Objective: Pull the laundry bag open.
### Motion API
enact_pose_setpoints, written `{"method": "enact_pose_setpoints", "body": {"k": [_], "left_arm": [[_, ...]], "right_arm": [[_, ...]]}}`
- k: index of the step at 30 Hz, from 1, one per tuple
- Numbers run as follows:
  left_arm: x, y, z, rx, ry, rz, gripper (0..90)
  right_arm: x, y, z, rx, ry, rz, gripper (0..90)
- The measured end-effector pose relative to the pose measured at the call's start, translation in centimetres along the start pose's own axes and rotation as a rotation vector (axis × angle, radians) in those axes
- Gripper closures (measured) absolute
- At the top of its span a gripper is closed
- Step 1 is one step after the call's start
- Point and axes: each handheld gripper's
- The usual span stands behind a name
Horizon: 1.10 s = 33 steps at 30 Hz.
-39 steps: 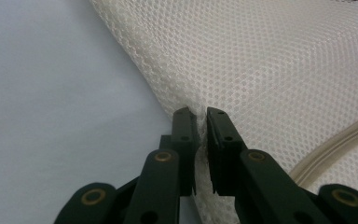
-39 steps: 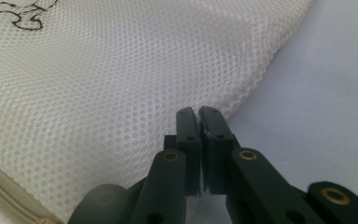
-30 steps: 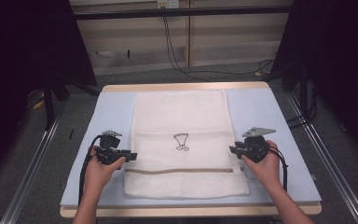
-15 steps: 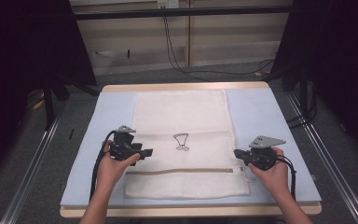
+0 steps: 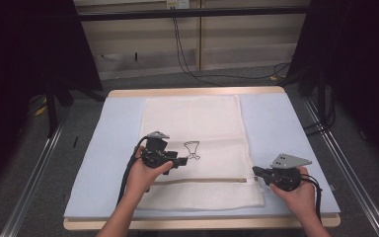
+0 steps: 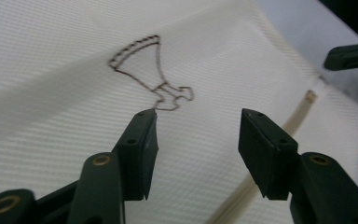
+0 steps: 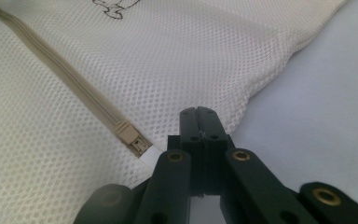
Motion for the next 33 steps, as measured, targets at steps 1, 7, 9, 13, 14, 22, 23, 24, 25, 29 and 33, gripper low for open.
{"method": "enact_pose_setpoints", "body": {"k": [1, 7, 9, 13, 14, 22, 23, 24, 25, 29, 33], "left_arm": [[-0.3, 0.3, 0.1, -0.004, 0.002, -0.011, 48.5], [-2.2, 2.7, 0.8, 0.013, -0.018, -0.07, 58.7], [-2.9, 3.4, 1.1, 0.03, -0.021, -0.09, 59.0], [-5.0, 5.1, 1.8, 0.105, -0.054, -0.171, 65.7], [-5.3, 5.5, 2.0, 0.114, -0.054, -0.18, 66.4], [-8.4, 7.9, 2.7, 0.151, -0.101, -0.263, 72.3], [-8.4, 7.9, 2.7, 0.151, -0.101, -0.263, 72.3], [-9.1, 8.4, 2.8, 0.167, -0.109, -0.27, 71.8], [-9.3, 8.5, 2.8, 0.169, -0.115, -0.273, 71.0], [-9.9, 8.7, 2.9, 0.184, -0.126, -0.259, 70.4], [-10.6, 8.9, 2.8, 0.211, -0.138, -0.261, 69.7]], "right_arm": [[0.0, 0.0, 0.0, 0.0, 0.0, 0.0, 90.0], [0.1, -0.5, -0.2, 0.019, 0.0, -0.002, 90.0], [-0.1, -0.7, -0.2, 0.034, -0.008, 0.01, 90.0], [-0.4, -1.0, -0.3, 0.042, -0.044, 0.015, 90.0], [-0.5, -1.1, -0.3, 0.046, -0.047, 0.016, 90.0], [-0.5, -1.6, -0.4, 0.062, -0.087, -0.014, 90.0], [-0.6, -1.7, -0.4, 0.06, -0.093, -0.01, 90.0], [-0.6, -1.7, -0.5, 0.06, -0.096, -0.014, 90.0], [-0.6, -1.8, -0.5, 0.065, -0.099, -0.011, 90.0], [-0.7, -1.9, -0.5, 0.064, -0.106, -0.018, 90.0], [-0.7, -1.7, -0.5, 0.057, -0.106, -0.008, 90.0]]}}
Point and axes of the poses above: each handheld gripper's, and its own axes: x roughly backward along the jaws, z roughly out of its top, y roughly to its right, and after that the axes turned 12 degrees about -x, right-handed
